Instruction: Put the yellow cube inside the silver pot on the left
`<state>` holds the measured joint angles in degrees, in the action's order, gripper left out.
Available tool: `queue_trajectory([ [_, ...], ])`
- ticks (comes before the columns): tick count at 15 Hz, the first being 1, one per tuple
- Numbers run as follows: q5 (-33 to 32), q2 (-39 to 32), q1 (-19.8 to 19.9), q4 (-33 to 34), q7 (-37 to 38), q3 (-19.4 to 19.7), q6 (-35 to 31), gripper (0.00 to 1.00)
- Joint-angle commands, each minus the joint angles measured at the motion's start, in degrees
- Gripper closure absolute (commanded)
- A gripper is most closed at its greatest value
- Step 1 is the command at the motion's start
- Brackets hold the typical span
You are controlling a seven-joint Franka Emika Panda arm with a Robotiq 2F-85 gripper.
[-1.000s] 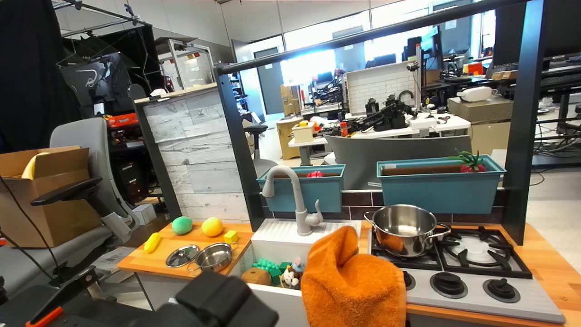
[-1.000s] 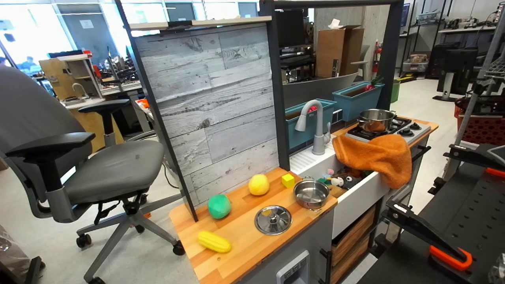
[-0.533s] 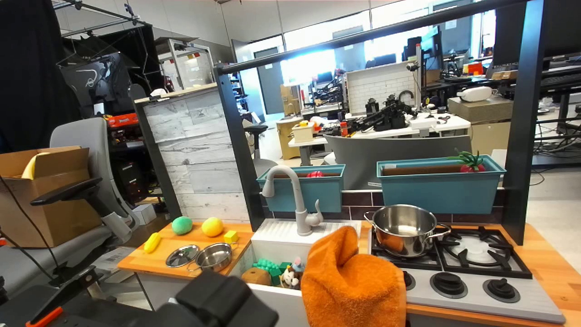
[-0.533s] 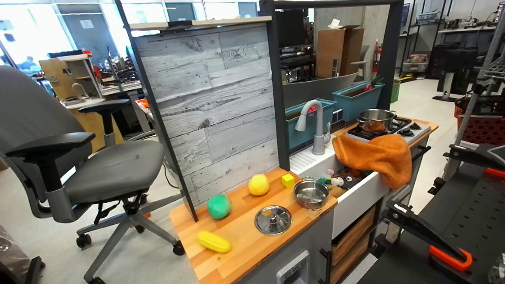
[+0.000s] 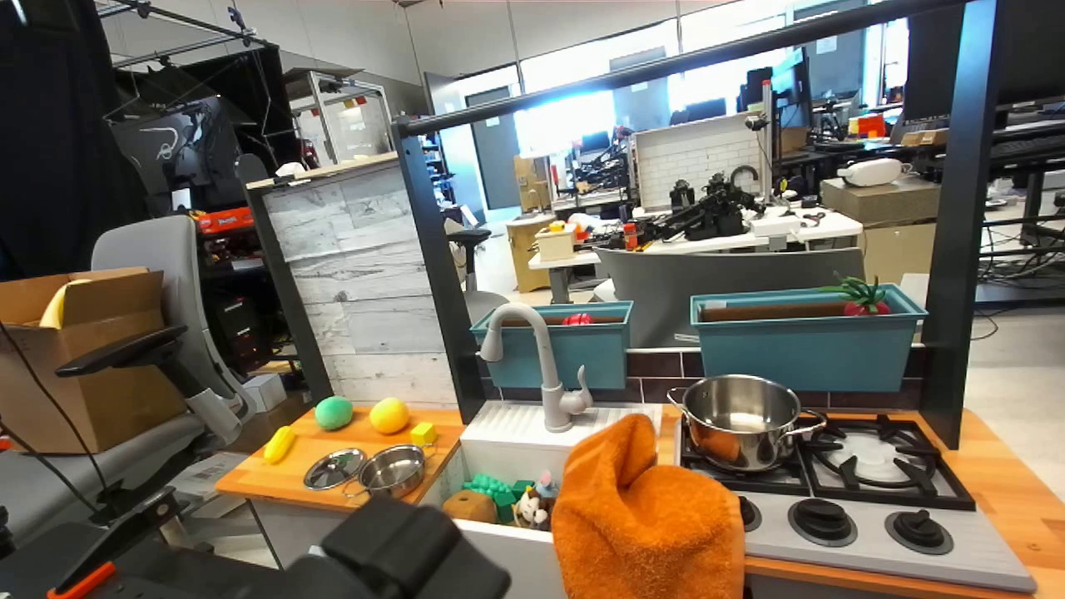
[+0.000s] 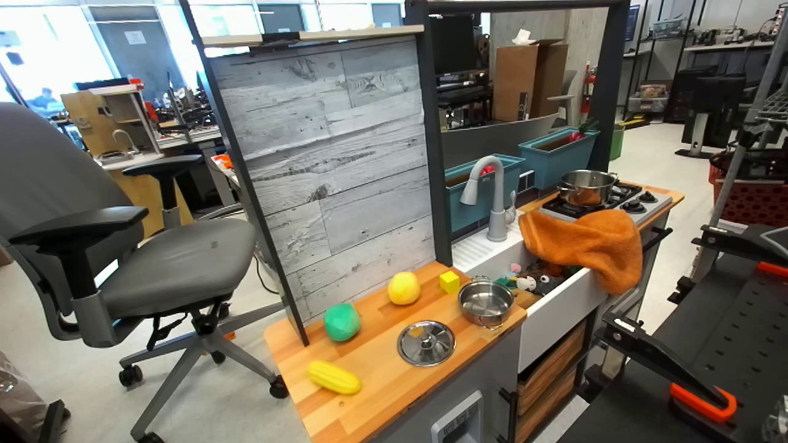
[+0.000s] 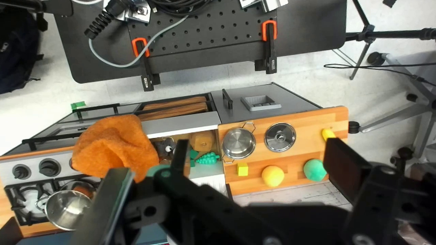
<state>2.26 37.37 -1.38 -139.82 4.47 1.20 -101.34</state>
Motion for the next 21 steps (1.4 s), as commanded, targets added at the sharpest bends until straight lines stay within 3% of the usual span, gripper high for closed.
queue_trajectory([
  [1, 1.41, -6.0, 0.1, 4.54, 0.14, -1.32, -1.11, 0.0],
  [6, 0.57, -13.13, 0.16, 11.31, -0.61, -1.84, 0.53, 0.0],
  [15, -0.53, -26.87, 1.75, 23.5, -6.21, 0.77, 0.4, 0.0],
  [18, 0.52, -30.79, 1.97, 24.01, -7.21, 1.22, -2.04, 0.0],
  [21, 1.23, -32.19, 1.74, 18.69, -5.57, 0.77, -11.03, 0.0],
])
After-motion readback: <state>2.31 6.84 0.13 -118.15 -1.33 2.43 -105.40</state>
